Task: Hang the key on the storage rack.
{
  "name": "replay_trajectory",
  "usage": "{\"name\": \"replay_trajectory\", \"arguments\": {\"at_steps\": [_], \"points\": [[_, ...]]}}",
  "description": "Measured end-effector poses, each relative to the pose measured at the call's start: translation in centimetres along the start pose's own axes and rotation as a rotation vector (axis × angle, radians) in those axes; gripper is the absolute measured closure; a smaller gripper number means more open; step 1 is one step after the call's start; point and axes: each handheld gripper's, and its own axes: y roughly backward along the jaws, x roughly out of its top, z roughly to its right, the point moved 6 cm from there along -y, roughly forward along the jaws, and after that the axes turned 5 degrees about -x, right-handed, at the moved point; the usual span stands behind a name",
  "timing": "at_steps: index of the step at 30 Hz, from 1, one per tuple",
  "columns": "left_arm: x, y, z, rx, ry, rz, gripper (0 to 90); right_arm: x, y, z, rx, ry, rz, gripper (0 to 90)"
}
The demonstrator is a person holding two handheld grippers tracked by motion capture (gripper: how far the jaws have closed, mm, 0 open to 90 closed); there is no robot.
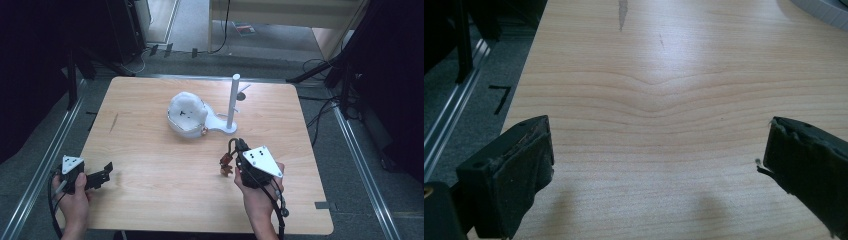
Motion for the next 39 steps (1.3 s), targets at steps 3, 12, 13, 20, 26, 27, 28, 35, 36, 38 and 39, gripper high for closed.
{"name": "replay_trajectory", "arguments": {"at_steps": [3,12,13,20,26,27,28,35,36,38,39], "points": [[0.0,0.0,0.0,-0.001,0.001,-0.001,0.3,0.9,-0.2,-0.1,0.012,0.016,0.031,86.3],[0.0,0.0,0.0,-0.003,0.003,-0.002,0.3,3.6,-1.0,0.4,0.002,0.025,0.105,86.4],[0.0,0.0,0.0,-0.003,0.003,-0.003,0.3,3.9,-1.1,0.5,-0.002,0.026,0.112,86.4],[0.0,0.0,0.0,-0.003,0.003,-0.003,0.3,6.0,-1.1,1.0,-0.015,0.036,0.163,86.4],[0.0,0.0,0.0,-0.002,0.004,0.001,0.3,7.1,-1.1,1.3,-0.022,0.041,0.200,86.4],[0.0,0.0,0.0,-0.002,0.003,0.001,0.3,7.2,-1.2,1.4,-0.022,0.039,0.205,86.4],[0.0,0.0,0.0,-0.002,0.003,0.001,0.3,7.3,-1.2,1.5,-0.024,0.042,0.212,86.4],[0.0,0.0,0.0,-0.001,0.003,-0.001,0.3,7.6,-1.9,1.8,-0.015,0.045,0.223,86.3],[0.0,0.0,0.0,-0.001,0.002,-0.001,0.3,7.6,-2.1,1.9,-0.018,0.048,0.226,86.4],[0.0,0.0,0.0,-0.002,0.002,-0.001,0.3,7.5,-2.3,2.0,-0.019,0.043,0.223,86.4],[0.0,0.0,0.0,-0.002,0.003,0.000,0.3,7.5,-2.5,2.1,-0.024,0.045,0.223,86.4]]}}
